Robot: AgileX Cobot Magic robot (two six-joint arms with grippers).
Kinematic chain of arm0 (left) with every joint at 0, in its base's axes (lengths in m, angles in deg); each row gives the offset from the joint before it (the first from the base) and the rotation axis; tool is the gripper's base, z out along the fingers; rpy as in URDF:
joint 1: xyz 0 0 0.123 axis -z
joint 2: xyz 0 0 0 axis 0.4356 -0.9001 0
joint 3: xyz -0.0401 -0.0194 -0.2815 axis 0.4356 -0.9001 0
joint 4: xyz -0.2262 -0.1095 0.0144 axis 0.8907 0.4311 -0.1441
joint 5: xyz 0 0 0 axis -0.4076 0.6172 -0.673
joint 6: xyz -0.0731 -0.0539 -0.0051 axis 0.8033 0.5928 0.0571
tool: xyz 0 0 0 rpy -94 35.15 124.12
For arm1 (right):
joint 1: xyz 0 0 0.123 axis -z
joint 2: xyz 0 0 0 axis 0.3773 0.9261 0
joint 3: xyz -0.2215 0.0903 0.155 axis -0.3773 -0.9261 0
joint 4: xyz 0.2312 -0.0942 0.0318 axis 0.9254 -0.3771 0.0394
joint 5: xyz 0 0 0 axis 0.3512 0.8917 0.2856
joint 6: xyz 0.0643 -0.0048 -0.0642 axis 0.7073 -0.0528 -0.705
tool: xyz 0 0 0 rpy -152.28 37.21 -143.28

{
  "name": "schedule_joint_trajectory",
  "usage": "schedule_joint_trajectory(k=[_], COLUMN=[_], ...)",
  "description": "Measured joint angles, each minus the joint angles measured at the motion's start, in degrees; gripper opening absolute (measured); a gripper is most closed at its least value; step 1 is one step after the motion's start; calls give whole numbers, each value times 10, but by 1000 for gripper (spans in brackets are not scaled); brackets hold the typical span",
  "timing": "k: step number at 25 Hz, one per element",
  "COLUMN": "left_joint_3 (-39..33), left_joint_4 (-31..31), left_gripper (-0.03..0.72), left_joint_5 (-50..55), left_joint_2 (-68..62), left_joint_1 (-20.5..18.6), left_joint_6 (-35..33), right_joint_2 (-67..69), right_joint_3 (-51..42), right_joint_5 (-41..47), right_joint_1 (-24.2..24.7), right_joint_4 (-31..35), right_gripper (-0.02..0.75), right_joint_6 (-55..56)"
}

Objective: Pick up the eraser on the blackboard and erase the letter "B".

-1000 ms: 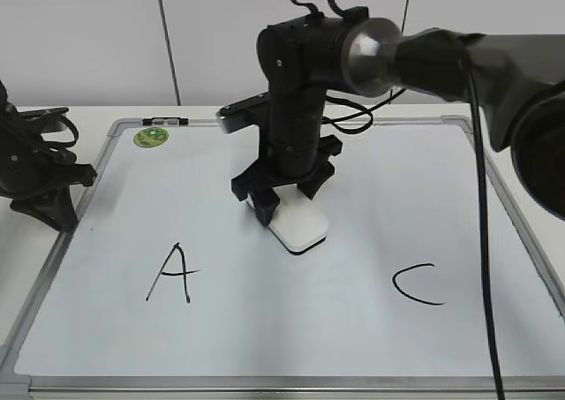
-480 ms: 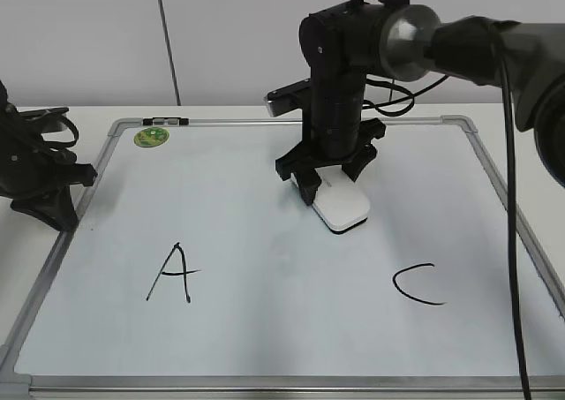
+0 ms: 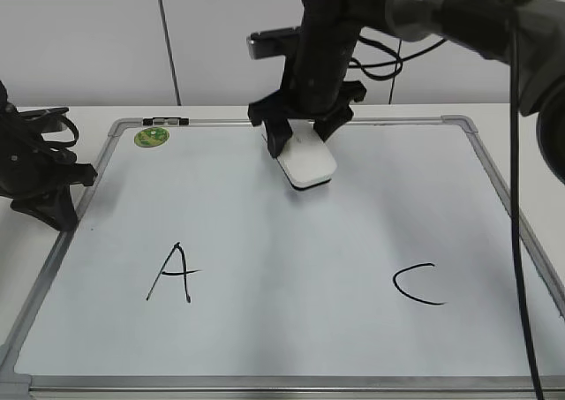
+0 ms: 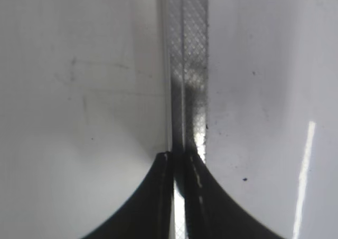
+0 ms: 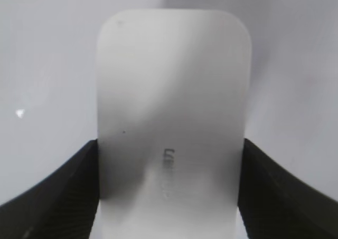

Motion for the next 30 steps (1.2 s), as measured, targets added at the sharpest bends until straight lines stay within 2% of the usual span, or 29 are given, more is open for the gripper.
schedule_joint_trajectory(k=[7, 18, 28, 30], left_joint_3=[0, 0, 0, 0], left_joint_4=[0, -1, -1, -1], left_gripper=[10, 10, 10, 10], left_joint_5=[-1, -1, -1, -1], left_joint_2=[0, 0, 0, 0], left_joint_1=[0, 0, 0, 0], left_joint_6=[0, 0, 0, 0], right_joint_2=[-51, -154, -259, -284], right_joint_3=[11, -125, -271, -331], right_joint_5=[2, 5, 4, -4], right_joint_1=[0, 7, 98, 116], right_joint_4=[-3, -72, -83, -84], right_gripper=[551, 551, 551, 551], right_joint_6=[0, -9, -2, 3])
